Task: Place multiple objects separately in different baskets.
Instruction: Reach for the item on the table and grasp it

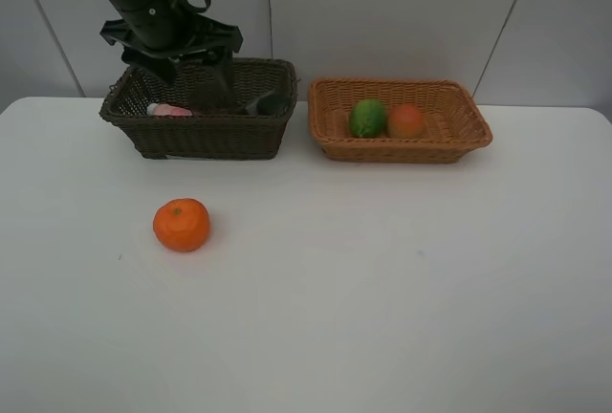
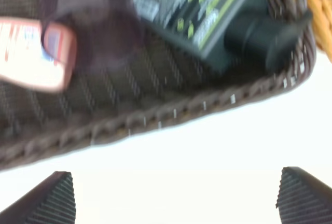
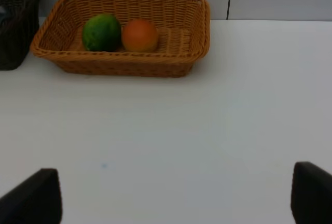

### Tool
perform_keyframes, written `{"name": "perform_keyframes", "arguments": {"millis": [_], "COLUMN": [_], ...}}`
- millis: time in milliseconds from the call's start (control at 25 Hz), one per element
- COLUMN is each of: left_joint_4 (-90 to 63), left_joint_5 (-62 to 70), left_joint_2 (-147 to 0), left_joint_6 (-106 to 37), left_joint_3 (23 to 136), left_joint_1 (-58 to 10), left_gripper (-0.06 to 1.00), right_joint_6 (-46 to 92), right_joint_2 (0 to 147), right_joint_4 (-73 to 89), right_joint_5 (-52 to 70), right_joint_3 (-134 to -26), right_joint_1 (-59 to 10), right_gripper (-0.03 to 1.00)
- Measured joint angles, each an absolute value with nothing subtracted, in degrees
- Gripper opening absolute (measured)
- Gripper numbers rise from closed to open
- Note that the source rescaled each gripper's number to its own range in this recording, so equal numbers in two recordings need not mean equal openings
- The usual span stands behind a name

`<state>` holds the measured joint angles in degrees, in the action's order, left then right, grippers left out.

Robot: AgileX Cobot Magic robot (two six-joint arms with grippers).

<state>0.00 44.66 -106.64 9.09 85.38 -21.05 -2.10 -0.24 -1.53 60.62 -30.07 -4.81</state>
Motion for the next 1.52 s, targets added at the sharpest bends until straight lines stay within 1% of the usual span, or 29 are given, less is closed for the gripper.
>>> {"name": "perform_keyframes", "arguments": {"millis": [280,520,680,840,1200,1440,1520], "left_joint_4": [0.0,0.0,0.0,0.0,-0.83,0.0,2.17], "left_joint_5": [45.53,45.26,42.52,39.26,35.03,30.89,31.4], "left_joint_2": [-97.16,-96.07,-96.07,-96.07,-98.48,-102.84,-103.59], "left_joint_6": [15.06,15.96,16.16,15.43,13.98,13.85,15.58], "left_joint_3": [72.03,62.37,57.23,55.11,54.8,54.62,54.62], "left_joint_1": [-21.53,-21.53,-21.53,-21.53,-21.67,-25.9,-26.85], "left_gripper": [1.0,1.0,1.0,1.0,1.0,1.0,1.0], "right_joint_6": [-2.1,-2.1,-2.1,-2.1,-2.1,-2.1,-2.1], "right_joint_2": [-0.24,-0.24,-0.24,-0.24,-0.24,-0.24,-0.24], "right_joint_4": [-1.53,-1.53,-1.53,-1.53,-1.53,-1.53,-1.53], "right_joint_5": [60.62,60.62,60.62,60.62,60.62,60.62,60.62], "right_joint_3": [-30.07,-30.07,-30.07,-30.07,-29.92,-29.92,-29.92], "right_joint_1": [-4.81,-4.81,-4.81,-4.81,-4.81,-4.81,-4.81], "right_gripper": [0.94,0.94,0.94,0.94,0.94,0.94,0.94]}}
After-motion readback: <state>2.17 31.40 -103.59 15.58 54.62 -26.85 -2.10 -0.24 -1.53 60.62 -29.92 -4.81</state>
